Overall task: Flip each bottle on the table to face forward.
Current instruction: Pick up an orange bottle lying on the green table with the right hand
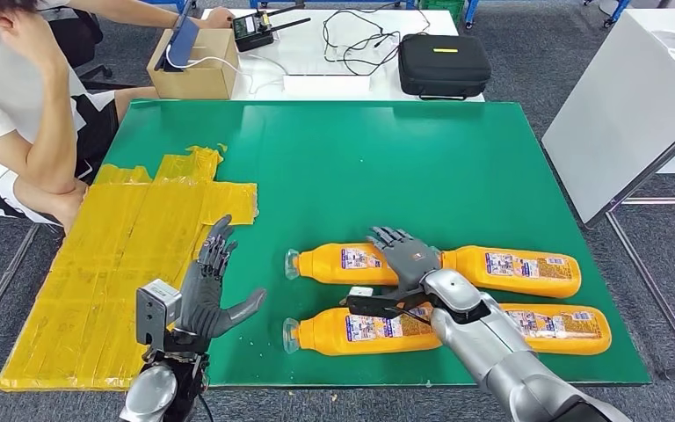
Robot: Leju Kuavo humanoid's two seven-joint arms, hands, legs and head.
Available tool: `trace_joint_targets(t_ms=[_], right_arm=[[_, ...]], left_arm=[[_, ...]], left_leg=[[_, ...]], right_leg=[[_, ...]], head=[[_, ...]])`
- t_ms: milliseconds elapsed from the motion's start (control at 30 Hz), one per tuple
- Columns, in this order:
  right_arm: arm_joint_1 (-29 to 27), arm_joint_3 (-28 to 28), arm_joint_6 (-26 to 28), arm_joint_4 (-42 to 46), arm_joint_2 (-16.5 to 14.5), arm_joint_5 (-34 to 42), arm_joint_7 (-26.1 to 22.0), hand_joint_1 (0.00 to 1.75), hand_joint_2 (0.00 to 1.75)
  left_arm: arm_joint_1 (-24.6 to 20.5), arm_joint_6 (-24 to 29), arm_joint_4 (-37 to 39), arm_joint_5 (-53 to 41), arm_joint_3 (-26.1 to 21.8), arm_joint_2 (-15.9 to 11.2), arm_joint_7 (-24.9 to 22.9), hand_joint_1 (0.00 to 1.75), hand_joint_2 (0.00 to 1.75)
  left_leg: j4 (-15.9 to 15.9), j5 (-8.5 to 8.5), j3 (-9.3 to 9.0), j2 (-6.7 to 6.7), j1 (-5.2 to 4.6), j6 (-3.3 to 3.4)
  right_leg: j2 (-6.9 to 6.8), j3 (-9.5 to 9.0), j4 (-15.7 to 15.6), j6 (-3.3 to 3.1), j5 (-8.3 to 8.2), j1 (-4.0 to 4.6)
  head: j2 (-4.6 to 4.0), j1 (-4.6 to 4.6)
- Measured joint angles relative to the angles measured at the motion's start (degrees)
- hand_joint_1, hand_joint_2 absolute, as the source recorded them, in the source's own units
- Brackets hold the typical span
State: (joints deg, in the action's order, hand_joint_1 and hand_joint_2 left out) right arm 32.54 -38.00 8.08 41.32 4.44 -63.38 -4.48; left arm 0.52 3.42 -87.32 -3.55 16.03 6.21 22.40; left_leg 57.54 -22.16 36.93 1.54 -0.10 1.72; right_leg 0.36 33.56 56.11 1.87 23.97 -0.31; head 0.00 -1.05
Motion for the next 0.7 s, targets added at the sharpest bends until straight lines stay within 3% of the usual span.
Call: trace_joint_targets(t_ms=[167,700], right_arm=[[0.34,-0.61,0.55,-1.19,-0.19,-0.94,0.66,1.70,1.75],[-2.57,2.04,10.33,0.77,-1.18,-0.47,3.79,1.75,1.75]], left_arm=[[0.00,-0.02,0.08,0.04,0.36,0.00,0.00,0.00,1.75],[0.00,-0.54,-0.01,-0.78,1.93,0.02,-0.81,0.00,1.75]], left_leg=[[0.00,0.01,-0.01,0.01,0.00,0.01],[0.00,0.00,0.06,0.02,0.00,0.00]], right_leg=[[0.00,-0.02,0.00,0.00,-0.01,0.00],[0.00,0.05,0.00,0.00,0.00,0.00]], head=[[0.00,0.00],[0.00,-0.02]])
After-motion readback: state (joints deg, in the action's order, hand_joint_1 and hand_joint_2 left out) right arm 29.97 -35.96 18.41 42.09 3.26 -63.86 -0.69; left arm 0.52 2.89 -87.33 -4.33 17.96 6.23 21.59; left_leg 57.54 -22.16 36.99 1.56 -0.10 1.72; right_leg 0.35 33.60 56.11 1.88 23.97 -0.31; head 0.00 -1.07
